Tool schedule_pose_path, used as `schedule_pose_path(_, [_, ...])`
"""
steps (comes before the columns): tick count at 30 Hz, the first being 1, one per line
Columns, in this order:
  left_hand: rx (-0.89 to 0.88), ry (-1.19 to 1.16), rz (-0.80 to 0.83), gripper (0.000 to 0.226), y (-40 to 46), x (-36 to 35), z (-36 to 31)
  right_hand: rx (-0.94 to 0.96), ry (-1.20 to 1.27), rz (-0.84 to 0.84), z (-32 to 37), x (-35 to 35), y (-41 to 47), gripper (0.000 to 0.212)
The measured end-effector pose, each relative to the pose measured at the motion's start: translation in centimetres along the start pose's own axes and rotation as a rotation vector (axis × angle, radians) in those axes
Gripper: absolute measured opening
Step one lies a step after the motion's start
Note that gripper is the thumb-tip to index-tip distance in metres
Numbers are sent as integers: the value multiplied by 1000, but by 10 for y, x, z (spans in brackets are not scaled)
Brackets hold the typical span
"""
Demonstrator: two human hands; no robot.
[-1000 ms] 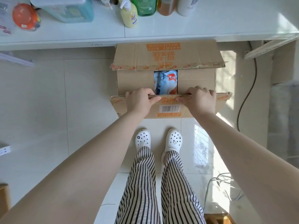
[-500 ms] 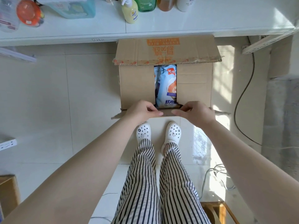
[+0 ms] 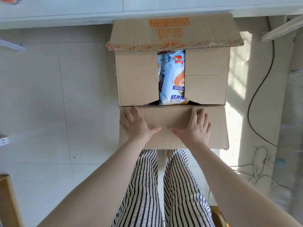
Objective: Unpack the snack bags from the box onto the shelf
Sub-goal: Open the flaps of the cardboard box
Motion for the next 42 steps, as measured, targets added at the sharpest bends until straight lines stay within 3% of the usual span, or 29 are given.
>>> schedule_pose_path(5, [-17, -191, -136, 117, 8, 9, -17, 34, 212, -158, 20, 0, 8, 105])
schedule_pose_path(9, [-40, -385, -149, 105, 20, 47, -48, 97, 458, -273, 52, 40, 30, 86])
schedule_pose_path(12, [-64, -470, -196, 98, 31, 79, -69, 99, 602, -289, 71, 74, 58, 84])
schedule_pose_path(15, [-80, -513, -251, 96, 44, 101, -81, 57, 726, -246, 83, 96, 80, 84])
schedule_pose_path(17, [-80, -635, -252, 91, 52, 109, -87, -24, 974, -161, 92, 102, 90, 78])
schedule_pose_path(22, [-38, -1087, -83, 45, 62, 124, -108, -161, 1330, -43, 115, 115, 106, 25])
schedule_pose_path(29, [-118, -1118, -125, 13, 80, 136, -123, -270, 1519, 29, 134, 136, 119, 27])
schedule_pose_path(36, [-191, -1220, -129, 13, 67, 145, -130, -232, 1601, -55, 137, 145, 115, 26])
schedule_pose_path(42, [-10, -1477, 118, 25, 54, 139, -135, -303, 1616, -36, 112, 138, 100, 22])
Point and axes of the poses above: each hand's wrist, its own y-axis towards the middle knuckle, its own x-axis out of the back of the hand, z = x × y, the point moved 3 cm from there along y, towards the middle knuckle, and after that the axes turned 8 degrees about y, right-handed, at the moved point
